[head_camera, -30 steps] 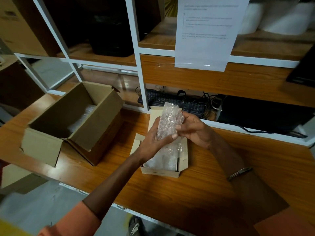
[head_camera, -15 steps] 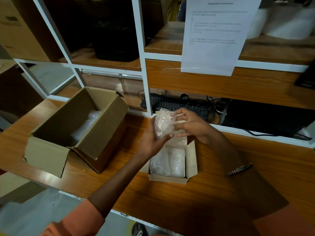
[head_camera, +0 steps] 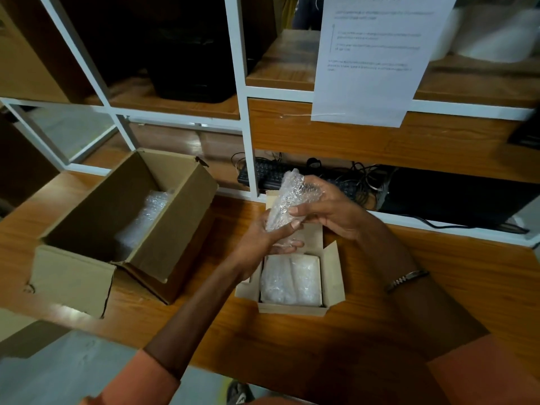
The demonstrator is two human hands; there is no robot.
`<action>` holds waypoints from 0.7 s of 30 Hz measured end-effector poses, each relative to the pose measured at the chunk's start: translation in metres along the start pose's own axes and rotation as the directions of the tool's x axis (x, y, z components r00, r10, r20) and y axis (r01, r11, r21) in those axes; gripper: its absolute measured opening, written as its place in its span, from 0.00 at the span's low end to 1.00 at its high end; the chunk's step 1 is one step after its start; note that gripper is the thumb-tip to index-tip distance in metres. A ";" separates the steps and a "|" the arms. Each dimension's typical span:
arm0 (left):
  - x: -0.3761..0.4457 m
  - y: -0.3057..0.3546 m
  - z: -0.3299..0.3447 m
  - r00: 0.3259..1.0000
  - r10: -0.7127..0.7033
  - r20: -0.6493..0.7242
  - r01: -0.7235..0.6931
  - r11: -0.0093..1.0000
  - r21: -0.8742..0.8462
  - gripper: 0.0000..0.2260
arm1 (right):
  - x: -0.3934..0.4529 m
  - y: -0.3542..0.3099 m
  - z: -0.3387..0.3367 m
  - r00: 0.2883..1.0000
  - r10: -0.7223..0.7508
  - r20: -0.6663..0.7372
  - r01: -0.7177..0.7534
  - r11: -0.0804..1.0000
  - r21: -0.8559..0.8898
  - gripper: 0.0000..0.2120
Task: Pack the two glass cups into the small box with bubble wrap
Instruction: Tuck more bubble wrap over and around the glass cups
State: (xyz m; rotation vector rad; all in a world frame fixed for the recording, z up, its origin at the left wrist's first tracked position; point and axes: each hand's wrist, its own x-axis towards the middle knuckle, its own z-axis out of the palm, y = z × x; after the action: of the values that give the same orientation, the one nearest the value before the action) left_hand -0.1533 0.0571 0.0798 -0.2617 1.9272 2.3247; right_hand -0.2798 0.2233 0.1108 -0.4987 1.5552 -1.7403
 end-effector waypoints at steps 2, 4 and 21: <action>-0.001 0.002 -0.002 0.988 -0.097 0.118 0.118 0.976 -0.185 0.26 | 0.002 -0.003 -0.004 0.999 0.025 0.046 -0.026 1.000 0.003 0.36; 0.004 0.003 -0.009 0.963 -0.141 0.228 0.212 0.920 -0.330 0.30 | 0.005 -0.006 -0.006 0.995 0.056 0.080 -0.056 0.998 -0.007 0.38; 0.014 -0.031 0.002 0.928 0.289 -0.236 -0.109 0.815 0.569 0.38 | 0.004 0.002 0.006 0.923 0.328 -0.199 -0.354 0.928 -0.113 0.50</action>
State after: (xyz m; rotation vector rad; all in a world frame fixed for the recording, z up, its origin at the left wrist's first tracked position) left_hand -0.1614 0.0648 0.0479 -0.4005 2.8057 1.7896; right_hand -0.2776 0.2165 0.1095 -0.1289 1.7841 -1.4385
